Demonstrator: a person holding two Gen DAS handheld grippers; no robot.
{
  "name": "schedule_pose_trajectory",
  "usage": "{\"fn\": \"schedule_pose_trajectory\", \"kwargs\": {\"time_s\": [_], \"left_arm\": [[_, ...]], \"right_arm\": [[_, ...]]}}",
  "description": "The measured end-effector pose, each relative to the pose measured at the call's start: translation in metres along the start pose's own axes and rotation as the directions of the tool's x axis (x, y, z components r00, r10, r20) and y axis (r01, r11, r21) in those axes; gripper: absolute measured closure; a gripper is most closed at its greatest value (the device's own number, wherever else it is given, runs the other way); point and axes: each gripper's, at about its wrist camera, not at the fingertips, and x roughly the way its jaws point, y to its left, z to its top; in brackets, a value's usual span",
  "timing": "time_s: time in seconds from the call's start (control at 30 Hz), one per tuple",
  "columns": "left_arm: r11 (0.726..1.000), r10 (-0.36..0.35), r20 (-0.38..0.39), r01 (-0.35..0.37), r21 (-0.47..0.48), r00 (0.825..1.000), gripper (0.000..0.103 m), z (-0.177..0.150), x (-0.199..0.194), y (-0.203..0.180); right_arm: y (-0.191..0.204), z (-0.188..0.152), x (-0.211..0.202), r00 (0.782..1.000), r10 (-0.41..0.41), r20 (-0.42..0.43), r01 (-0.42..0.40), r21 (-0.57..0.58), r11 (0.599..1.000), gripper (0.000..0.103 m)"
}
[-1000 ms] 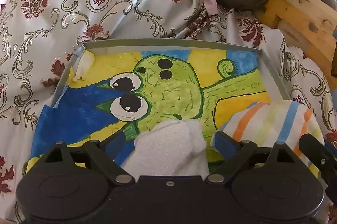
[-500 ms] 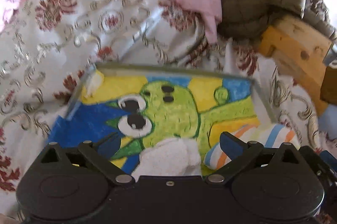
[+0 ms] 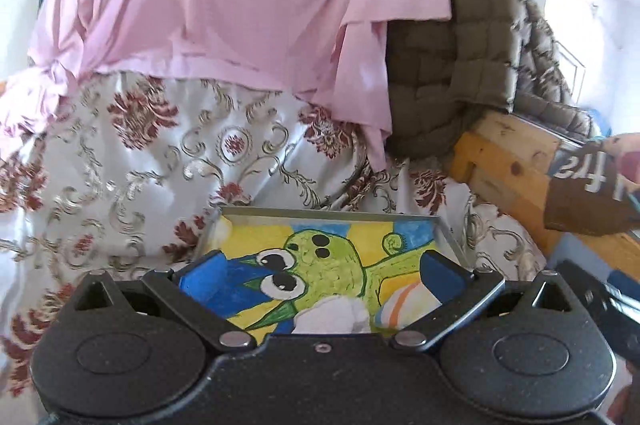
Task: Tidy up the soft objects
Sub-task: 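Move both tools back over the pile of soft items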
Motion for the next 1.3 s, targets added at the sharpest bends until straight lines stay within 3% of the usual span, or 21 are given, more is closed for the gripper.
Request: {"fn": "schedule_pose_trajectory", "kwargs": {"time_s": [0.27, 0.53, 0.73, 0.93, 1.3], "left_arm": [[0.999, -0.019, 0.058, 0.017, 0.040, 0.998, 0.001, -0.031, -0.085, 0.010], [0.997, -0.024, 0.078, 0.019, 0.073, 0.997, 0.001, -0.052, -0.138, 0.023], [0.995, -0.027, 0.088, 0.018, 0.096, 0.996, 0.001, -0.062, -0.168, 0.030], [0.996, -0.010, 0.029, 0.007, 0.088, 1.000, 0.001, -0.083, -0.184, 0.038], [0.984, -0.086, 0.015, 0.083, 0.155, 0.996, 0.001, -0.104, -0.216, 0.042]], "right_arm": [[0.031, -0.009, -0.065, 0.999, 0.014, 0.038, -0.012, -0.064, 0.998, 0.000], [0.056, -0.027, -0.116, 0.997, 0.014, 0.082, -0.004, -0.111, 0.994, 0.000], [0.056, -0.041, -0.148, 0.995, -0.003, 0.096, 0.011, -0.085, 0.996, 0.000], [0.046, -0.063, -0.174, 0.997, -0.049, 0.054, 0.052, -0.048, 0.997, 0.000], [0.052, -0.082, -0.214, 0.998, -0.060, 0.018, 0.061, -0.042, 0.997, 0.000]]}}
